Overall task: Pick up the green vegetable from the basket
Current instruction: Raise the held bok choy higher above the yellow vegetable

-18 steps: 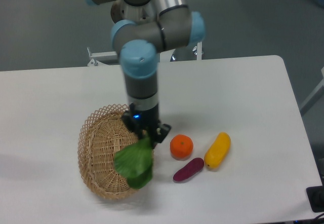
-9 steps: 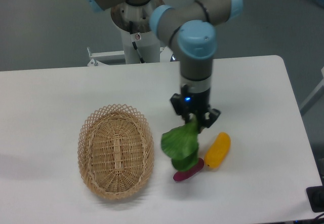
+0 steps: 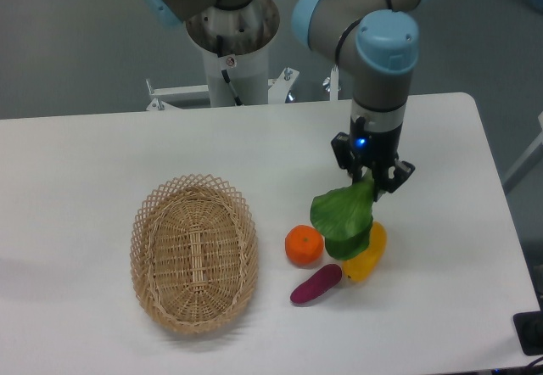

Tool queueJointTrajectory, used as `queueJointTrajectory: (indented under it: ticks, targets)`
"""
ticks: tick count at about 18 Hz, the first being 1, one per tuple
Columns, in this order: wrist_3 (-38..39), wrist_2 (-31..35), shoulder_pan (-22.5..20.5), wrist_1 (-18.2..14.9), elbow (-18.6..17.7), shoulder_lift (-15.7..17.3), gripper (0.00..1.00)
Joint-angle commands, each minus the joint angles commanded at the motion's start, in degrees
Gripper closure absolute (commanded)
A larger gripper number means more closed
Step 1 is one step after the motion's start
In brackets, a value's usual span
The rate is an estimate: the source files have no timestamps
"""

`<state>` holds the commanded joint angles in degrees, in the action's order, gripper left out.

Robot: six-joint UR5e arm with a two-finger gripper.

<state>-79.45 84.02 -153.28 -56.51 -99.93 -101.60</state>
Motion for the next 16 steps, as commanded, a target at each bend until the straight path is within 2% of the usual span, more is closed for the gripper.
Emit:
queueJointTrajectory:
  ticks: [5,16]
  targets:
    - [-2.54,-0.09,-1.76,-0.26,0.09,0.00,0.55]
    - [-3.17,-0.09,-1.94,-0.18,0.27,0.00,0.55]
